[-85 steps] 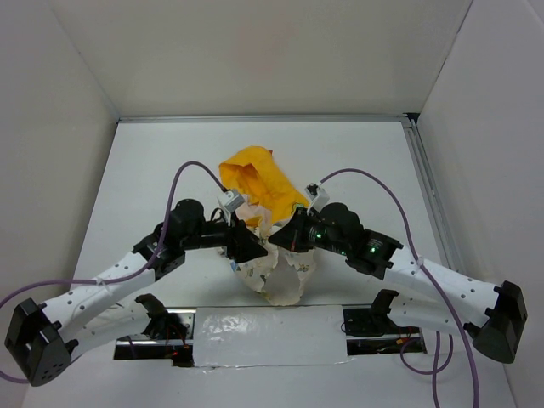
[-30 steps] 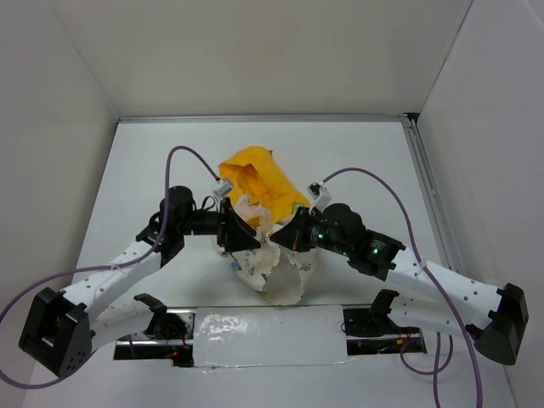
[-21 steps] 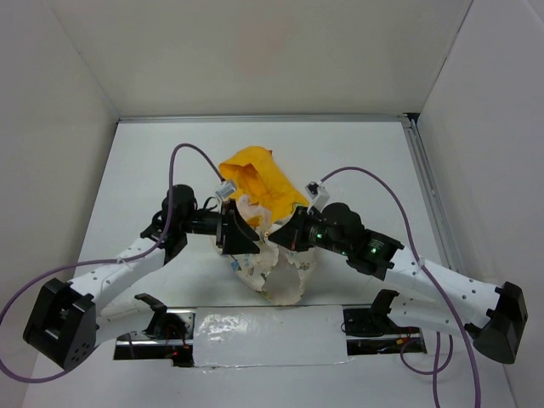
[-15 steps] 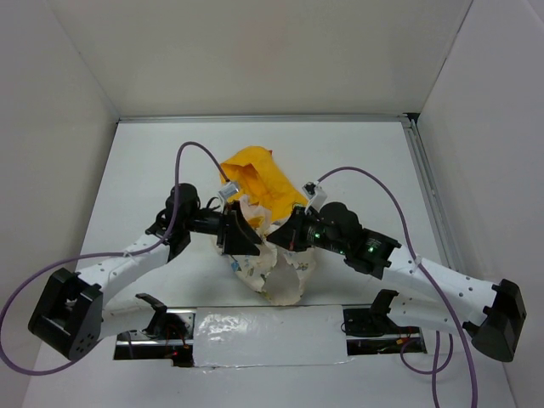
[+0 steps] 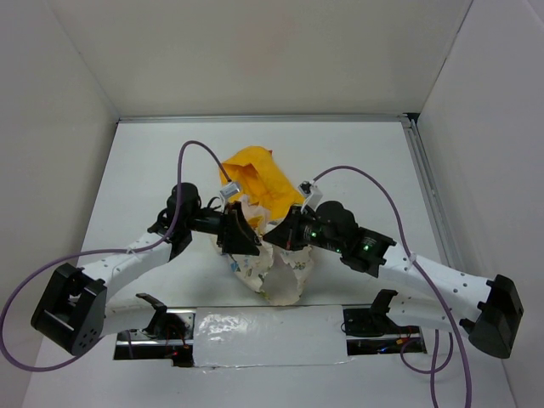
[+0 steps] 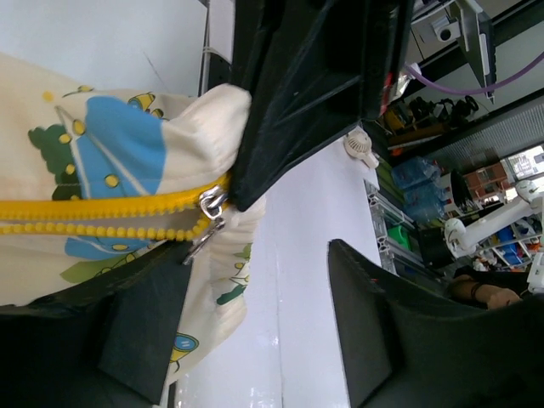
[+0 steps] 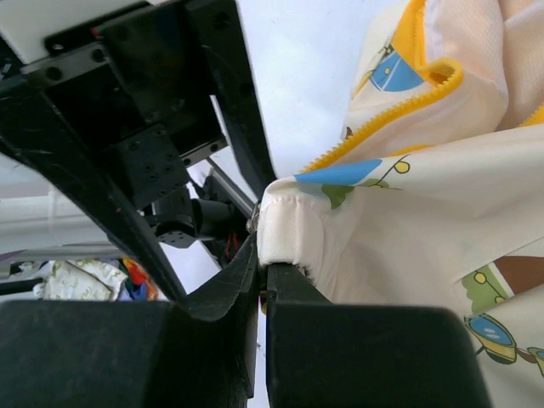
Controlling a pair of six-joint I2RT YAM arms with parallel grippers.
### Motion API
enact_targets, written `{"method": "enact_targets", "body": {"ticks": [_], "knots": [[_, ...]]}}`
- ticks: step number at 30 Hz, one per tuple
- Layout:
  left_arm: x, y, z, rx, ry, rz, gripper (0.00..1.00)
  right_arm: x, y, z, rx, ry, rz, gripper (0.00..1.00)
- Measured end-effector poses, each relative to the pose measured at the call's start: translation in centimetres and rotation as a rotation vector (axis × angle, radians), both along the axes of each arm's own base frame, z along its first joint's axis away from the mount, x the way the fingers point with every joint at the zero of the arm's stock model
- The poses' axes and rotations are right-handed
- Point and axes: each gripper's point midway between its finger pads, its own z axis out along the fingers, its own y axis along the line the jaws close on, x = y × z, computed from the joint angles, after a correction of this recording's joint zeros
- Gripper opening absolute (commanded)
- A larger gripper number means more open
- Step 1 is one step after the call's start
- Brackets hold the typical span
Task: Zip up the jacket
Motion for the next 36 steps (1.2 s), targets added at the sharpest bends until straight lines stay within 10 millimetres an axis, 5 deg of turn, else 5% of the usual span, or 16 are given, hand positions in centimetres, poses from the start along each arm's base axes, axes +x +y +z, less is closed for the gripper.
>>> {"method": "enact_targets", "body": {"ticks": [9, 16, 22, 36], "knots": [[0.2, 0.1, 0.0, 0.001, 0.002, 0.008, 0.46, 0.3, 0.1, -1.0, -0.028, 0.022, -0.012, 0.00], [0.6, 0.1, -0.3, 0.014, 0.020, 0.024, 0.36, 0.3, 0.0, -1.0, -0.028, 0.020, -0.014, 0.00], [1.2, 0.0, -0.7, 0.041, 0.047, 0.061, 0.01, 0.3, -0.1, -0.9, -0.027, 0.017, -0.018, 0.00], [3.4, 1.0, -0.2, 0.102, -0.021, 0.282, 0.00, 0.5, -2.7, 0.1, -0.049, -0.018, -0.115, 0.00]]}}
